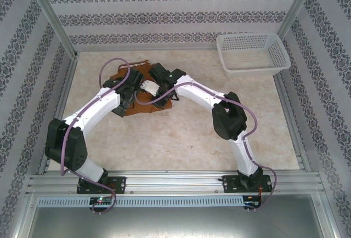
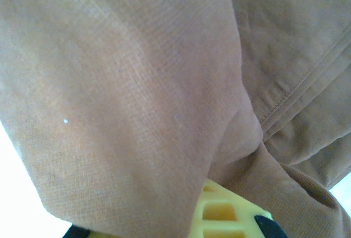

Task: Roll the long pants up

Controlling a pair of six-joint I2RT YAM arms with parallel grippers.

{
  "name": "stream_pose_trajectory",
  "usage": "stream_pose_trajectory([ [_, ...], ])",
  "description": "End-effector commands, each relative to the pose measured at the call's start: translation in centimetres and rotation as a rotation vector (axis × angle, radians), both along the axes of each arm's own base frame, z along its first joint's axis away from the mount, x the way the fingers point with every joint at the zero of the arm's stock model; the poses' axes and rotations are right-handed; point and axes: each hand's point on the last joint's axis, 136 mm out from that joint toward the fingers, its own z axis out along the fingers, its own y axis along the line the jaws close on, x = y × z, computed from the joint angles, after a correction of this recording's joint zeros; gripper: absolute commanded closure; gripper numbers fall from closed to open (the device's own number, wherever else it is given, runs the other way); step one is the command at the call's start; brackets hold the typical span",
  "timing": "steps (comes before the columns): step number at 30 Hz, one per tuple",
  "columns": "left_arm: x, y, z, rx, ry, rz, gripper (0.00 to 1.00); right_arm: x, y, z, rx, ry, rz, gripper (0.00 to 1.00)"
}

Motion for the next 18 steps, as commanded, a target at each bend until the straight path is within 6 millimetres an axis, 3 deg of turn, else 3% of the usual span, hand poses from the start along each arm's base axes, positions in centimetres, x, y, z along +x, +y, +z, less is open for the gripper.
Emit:
stream_pose_trajectory([
  [1, -1.0, -2.8, -0.4, -0.017, 0.011, -0.063, 0.0, -1.1, 2.0, 1.7, 0.117, 0.152, -0.018, 1.0],
  [7, -0.9, -5.0, -1.2, -0.009, 0.039, -0.1, 0.0, -2.1, 3.4, 2.5, 0.211, 0.306, -0.012, 1.0],
  [18, -1.3, -6.1, -0.5, 0.015, 0.026, -0.137, 0.0, -3.2, 5.4, 0.9, 0.293, 0.509, -0.023, 1.0],
])
